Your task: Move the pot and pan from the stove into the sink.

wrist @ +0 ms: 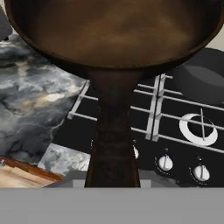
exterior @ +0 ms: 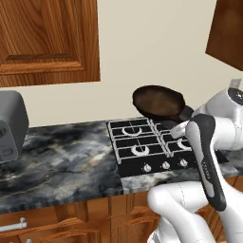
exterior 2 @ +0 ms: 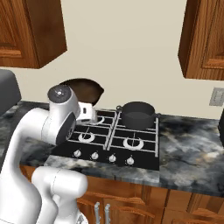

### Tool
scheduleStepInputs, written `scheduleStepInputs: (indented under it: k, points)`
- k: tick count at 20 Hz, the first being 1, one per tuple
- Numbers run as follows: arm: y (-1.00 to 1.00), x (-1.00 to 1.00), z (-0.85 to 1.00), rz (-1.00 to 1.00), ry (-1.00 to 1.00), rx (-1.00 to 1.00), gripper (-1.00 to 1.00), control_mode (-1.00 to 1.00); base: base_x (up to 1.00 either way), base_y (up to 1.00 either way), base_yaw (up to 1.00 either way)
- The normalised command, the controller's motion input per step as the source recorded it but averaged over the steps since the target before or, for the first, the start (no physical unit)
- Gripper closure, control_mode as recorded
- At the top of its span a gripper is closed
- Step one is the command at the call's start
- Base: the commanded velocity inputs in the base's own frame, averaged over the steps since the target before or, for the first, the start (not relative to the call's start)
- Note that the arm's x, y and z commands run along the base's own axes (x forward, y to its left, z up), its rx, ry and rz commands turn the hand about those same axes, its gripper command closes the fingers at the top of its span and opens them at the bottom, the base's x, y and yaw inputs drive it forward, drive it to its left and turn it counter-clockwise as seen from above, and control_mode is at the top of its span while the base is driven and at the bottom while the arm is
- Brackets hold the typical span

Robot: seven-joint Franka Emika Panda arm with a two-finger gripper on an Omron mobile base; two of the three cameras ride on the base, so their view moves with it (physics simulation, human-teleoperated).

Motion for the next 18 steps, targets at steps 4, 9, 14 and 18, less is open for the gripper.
scheduleStepInputs:
  k: [4,9,14,18]
  points:
    - [-0.11,-0.73,0.00,0.11,-0.32,0.00,1.00,-1.00,0.00,0.00,0.00]
    - [0.00,-0.10,0.01,0.02,-0.06,0.01,1.00,-1.00,0.00,0.00,0.00]
    - [0.00,0.00,0.00,0.00,0.00,0.00,1.00,-1.00,0.00,0.00,0.00]
    - [0.00,-0.03,0.00,0.00,0.00,0.00,1.00,1.00,-0.24,-0.02,0.00]
